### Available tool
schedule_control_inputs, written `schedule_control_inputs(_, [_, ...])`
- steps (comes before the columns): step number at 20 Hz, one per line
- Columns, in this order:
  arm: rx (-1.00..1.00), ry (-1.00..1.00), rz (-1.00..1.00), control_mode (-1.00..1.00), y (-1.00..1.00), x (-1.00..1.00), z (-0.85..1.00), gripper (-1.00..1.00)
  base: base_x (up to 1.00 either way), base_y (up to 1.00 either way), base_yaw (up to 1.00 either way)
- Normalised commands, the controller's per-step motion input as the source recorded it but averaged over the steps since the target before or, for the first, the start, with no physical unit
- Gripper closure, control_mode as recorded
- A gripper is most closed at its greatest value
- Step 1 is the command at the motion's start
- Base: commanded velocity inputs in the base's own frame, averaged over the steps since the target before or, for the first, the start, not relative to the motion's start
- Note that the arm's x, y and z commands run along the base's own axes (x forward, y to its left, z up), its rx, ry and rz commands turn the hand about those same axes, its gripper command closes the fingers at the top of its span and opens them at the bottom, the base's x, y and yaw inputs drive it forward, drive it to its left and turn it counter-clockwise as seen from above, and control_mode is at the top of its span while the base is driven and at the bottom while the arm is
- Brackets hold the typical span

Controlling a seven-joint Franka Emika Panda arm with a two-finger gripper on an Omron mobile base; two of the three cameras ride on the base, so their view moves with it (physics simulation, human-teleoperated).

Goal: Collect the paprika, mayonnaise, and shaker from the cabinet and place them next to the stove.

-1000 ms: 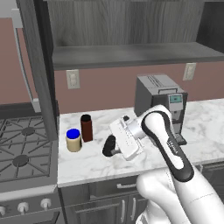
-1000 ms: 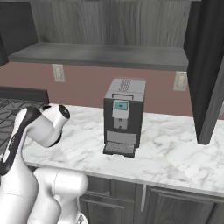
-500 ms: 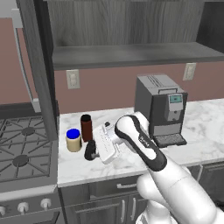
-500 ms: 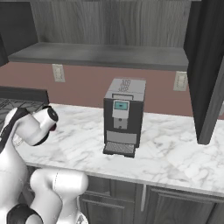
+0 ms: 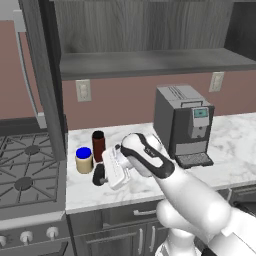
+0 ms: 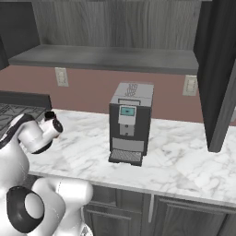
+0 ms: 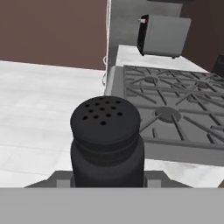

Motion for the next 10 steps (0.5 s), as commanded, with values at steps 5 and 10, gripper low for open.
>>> schedule_control_inputs(5, [0.0, 0.0, 0.0, -1.0, 0.0, 0.27, -0.32, 1.0, 0.0, 0.0, 0.0])
schedule_control_inputs(10, [0.0, 0.0, 0.0, -1.0, 0.01, 0.15, -0.29, 1.0, 0.0, 0.0, 0.0])
